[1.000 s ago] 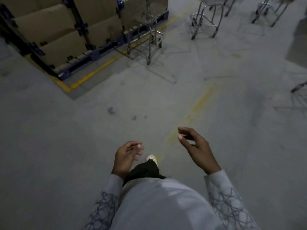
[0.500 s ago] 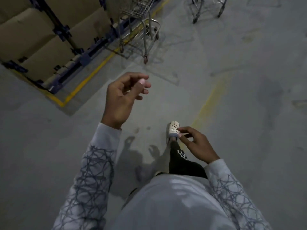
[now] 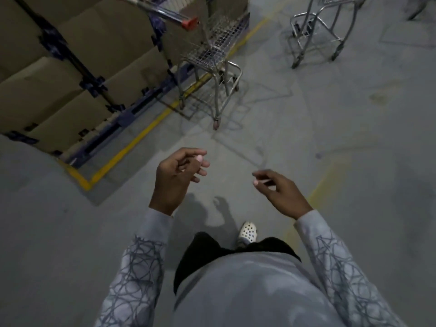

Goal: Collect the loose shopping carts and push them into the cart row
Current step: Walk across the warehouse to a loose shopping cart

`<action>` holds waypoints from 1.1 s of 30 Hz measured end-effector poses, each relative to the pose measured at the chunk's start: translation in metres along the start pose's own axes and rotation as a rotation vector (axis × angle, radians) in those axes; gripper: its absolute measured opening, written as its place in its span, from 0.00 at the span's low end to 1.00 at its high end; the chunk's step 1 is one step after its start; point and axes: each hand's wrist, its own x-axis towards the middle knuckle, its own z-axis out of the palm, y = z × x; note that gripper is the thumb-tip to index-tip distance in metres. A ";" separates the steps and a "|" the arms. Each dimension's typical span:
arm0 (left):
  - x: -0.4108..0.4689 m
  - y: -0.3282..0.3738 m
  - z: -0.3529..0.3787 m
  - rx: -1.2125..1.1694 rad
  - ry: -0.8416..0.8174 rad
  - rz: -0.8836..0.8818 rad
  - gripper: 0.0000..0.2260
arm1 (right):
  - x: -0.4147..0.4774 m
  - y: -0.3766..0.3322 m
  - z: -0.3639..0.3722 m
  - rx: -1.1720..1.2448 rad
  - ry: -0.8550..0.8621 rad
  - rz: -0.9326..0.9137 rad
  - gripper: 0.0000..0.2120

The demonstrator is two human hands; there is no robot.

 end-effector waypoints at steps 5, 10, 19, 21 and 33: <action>0.081 -0.040 -0.029 -0.033 0.150 -0.141 0.06 | 0.124 -0.073 -0.024 -0.002 -0.018 -0.149 0.12; 0.186 -0.099 -0.061 -0.022 0.209 -0.300 0.06 | 0.244 -0.131 -0.026 0.031 0.016 -0.270 0.12; 0.456 -0.078 -0.146 0.092 0.227 -0.295 0.05 | 0.441 -0.234 -0.007 -0.020 0.053 -0.381 0.13; 0.514 -0.052 -0.161 0.152 0.182 -0.208 0.03 | 0.470 -0.255 -0.004 -0.030 0.050 -0.392 0.14; 0.739 0.004 -0.182 1.278 -0.143 0.234 0.33 | 0.649 -0.271 0.039 -0.481 0.183 -0.321 0.16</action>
